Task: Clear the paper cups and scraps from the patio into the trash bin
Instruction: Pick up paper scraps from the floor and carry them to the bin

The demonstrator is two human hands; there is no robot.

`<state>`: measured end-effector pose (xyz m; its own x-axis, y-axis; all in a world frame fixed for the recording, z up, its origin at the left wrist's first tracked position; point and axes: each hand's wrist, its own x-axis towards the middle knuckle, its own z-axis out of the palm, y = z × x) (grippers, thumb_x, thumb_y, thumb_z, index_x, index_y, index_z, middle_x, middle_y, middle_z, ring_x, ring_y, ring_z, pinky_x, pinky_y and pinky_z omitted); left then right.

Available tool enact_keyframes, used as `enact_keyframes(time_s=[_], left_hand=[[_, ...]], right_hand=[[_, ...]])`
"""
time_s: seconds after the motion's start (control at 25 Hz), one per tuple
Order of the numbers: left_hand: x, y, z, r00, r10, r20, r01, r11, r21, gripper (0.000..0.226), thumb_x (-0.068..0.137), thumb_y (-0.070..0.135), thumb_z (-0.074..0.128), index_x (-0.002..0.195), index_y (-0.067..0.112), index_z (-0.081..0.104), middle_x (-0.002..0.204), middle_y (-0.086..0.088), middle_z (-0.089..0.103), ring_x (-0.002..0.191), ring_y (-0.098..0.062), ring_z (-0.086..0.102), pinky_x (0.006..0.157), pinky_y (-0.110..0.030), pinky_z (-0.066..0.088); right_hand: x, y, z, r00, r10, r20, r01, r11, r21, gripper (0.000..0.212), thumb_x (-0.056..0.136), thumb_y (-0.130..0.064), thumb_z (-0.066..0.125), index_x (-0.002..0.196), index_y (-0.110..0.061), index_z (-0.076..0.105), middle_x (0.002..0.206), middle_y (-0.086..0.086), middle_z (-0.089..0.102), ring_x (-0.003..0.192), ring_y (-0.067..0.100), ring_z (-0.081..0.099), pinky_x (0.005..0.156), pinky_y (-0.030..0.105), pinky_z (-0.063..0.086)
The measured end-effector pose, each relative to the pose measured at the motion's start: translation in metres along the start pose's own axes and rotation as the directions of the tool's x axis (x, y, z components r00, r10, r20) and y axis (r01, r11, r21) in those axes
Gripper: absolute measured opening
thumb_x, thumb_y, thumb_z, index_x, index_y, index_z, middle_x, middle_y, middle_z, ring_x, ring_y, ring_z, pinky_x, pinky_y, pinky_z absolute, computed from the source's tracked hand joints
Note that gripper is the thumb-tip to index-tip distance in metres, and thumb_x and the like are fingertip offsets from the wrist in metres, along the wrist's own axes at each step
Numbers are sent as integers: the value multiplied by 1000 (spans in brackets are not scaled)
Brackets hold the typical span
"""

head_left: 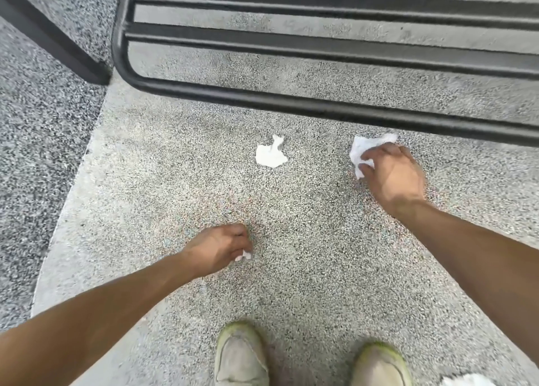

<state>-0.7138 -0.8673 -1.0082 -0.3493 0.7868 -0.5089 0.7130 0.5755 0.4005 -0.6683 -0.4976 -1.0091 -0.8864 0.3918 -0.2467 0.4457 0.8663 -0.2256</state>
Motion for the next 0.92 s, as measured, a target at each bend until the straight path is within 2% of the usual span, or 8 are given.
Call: enact_keyframes(time_s=[0.08,0.16,0.28,0.4,0.56,0.72,0.8,0.92], left_hand=[[4,-1,-7,1000,-13,7,13,999,-39,18,97,25,53,107,33,66,102,15,53,88,-2,60,67,-19,54],[19,-1,-24,995,-73,-64,62,983,-170,15,95,24,57,101,33,67,99,17,55,83,2,61,68,-20,55],[54,-2,-63,936,-278,-218,180,905,-385,20,90,25,63,107,37,64,98,20,60,84,5,61,70,-19,54],[87,0,-97,883,-395,-255,219,826,-520,45,88,18,68,127,37,54,97,13,63,84,-6,66,67,-29,58],[116,3,-113,902,-392,-181,297,868,-399,64,88,11,66,141,39,43,111,4,65,73,-10,69,58,-38,60],[131,-3,-103,897,-404,-181,339,889,-307,51,86,15,70,130,35,54,128,0,63,73,-5,67,55,-35,60],[134,-4,-96,875,-437,-207,378,885,-270,39,88,16,68,122,32,60,124,0,65,76,-7,68,52,-28,58],[132,2,-92,828,-507,-241,465,860,-210,22,90,16,65,107,30,64,103,-1,68,63,-14,66,40,-26,51]], right_hand=[[2,0,0,1000,12,16,-13,1000,20,14,92,-20,57,102,-19,67,97,6,63,83,25,58,66,32,48],[0,6,-1,998,37,55,-40,997,58,16,93,-22,58,107,-26,64,98,6,66,74,23,61,63,29,50],[-9,19,-8,996,7,89,-20,988,155,38,89,-20,62,124,-34,53,107,6,68,76,21,62,62,26,49],[-33,31,-19,994,-6,112,-24,964,266,54,83,-17,70,128,-40,50,116,3,68,86,20,66,73,30,55],[-92,68,-30,980,48,194,-102,955,277,60,75,-14,77,120,-48,55,108,-6,70,75,3,61,62,10,45],[-151,104,-23,949,132,286,-221,926,305,55,75,-12,75,121,-40,60,115,-1,68,80,8,63,62,8,44],[-161,109,-14,948,157,276,-237,928,287,54,77,-13,75,122,-38,59,115,0,68,78,8,63,56,8,44],[-153,100,-8,973,138,186,-190,935,300,39,80,-11,71,114,-30,66,109,-2,69,72,4,63,49,5,41]])
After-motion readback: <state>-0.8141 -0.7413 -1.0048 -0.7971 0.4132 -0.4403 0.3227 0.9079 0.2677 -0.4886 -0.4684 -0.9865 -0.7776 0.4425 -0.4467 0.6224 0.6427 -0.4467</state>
